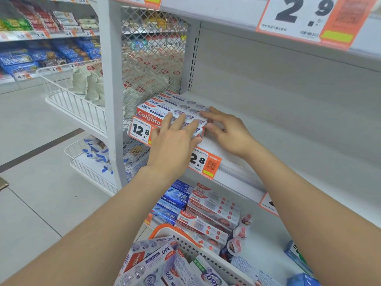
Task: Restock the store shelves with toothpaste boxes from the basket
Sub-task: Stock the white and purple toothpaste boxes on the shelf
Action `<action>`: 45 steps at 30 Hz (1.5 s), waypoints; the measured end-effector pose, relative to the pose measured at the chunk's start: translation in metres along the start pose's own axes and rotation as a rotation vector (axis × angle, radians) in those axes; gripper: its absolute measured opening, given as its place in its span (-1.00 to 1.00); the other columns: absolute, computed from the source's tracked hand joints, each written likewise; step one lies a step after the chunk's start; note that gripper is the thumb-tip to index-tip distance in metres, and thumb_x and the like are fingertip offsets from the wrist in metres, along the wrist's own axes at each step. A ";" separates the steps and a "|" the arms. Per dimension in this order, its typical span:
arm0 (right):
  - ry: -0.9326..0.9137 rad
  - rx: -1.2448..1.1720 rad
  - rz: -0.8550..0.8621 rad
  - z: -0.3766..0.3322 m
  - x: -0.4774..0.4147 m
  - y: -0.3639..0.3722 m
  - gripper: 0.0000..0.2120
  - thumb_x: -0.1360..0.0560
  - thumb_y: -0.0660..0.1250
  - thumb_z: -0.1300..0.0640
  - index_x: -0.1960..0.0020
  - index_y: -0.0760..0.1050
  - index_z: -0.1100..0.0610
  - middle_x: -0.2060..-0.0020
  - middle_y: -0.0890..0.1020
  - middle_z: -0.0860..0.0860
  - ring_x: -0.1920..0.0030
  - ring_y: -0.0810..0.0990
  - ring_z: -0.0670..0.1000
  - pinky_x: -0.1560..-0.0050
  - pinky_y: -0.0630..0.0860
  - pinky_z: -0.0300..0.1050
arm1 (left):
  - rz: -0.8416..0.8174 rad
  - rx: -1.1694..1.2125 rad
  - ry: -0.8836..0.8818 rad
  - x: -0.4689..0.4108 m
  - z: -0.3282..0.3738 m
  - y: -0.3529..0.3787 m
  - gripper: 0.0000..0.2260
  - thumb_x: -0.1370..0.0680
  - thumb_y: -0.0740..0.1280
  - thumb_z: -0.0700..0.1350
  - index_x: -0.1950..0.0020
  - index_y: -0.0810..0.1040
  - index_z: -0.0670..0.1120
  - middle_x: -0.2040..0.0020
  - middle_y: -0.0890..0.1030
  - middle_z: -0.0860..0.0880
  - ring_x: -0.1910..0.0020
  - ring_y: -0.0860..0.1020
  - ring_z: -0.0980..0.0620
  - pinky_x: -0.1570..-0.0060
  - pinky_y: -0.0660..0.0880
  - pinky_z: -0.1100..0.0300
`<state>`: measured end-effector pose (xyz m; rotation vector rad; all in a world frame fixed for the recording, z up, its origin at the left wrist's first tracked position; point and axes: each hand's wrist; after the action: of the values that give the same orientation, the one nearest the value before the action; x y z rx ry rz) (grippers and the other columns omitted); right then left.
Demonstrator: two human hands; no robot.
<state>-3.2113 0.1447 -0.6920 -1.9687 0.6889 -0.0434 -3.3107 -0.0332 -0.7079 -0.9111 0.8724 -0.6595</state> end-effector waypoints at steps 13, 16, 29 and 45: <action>0.073 -0.046 0.078 0.008 -0.018 0.008 -0.58 -0.56 0.41 0.24 -0.37 0.62 -0.06 -0.47 0.51 0.15 -0.56 0.39 0.07 -0.57 0.31 0.10 | -0.065 0.003 -0.071 0.002 0.009 -0.003 -0.58 -0.76 0.13 0.06 -0.63 0.25 0.14 -0.67 0.19 -0.02 -0.68 -0.05 -0.21 -0.44 0.26 -0.32; 0.043 0.063 0.063 0.007 -0.018 0.006 -0.59 -0.60 0.39 0.23 -0.41 0.60 -0.06 -0.48 0.51 0.11 -0.58 0.35 0.08 -0.61 0.13 -0.10 | -0.050 0.013 -0.081 0.002 0.010 -0.002 -0.58 -0.76 0.13 0.05 -0.64 0.25 0.13 -0.67 0.19 -0.03 -0.67 -0.04 -0.22 -0.44 0.26 -0.33; -0.001 0.097 0.053 0.002 -0.016 -0.007 -0.65 -0.60 0.45 0.19 -0.37 0.63 0.04 -0.39 0.60 0.10 -0.50 0.44 0.07 -0.30 0.10 -0.52 | 0.192 -0.024 -0.116 -0.013 0.023 0.006 -0.71 -0.64 0.34 0.10 -0.25 0.68 -0.01 -0.22 0.69 -0.04 -0.52 0.43 -0.12 -0.52 0.25 -0.18; -0.049 0.073 0.058 0.019 -0.019 -0.003 -0.65 -0.59 0.47 0.18 -0.37 0.63 0.05 -0.34 0.64 0.12 -0.50 0.47 0.04 -0.57 0.23 -0.15 | 0.215 0.026 -0.251 -0.011 0.035 -0.001 -0.72 -0.64 0.32 0.09 -0.28 0.67 0.06 -0.22 0.64 -0.10 -0.34 0.49 -0.19 -0.29 0.46 -0.12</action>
<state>-3.2201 0.1703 -0.6938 -1.8731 0.7025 0.0147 -3.2861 -0.0109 -0.6915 -0.8415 0.7223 -0.3613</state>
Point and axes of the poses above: each hand's wrist, its own x-axis away from the middle knuckle, its own y-axis out of the palm, z = x × y
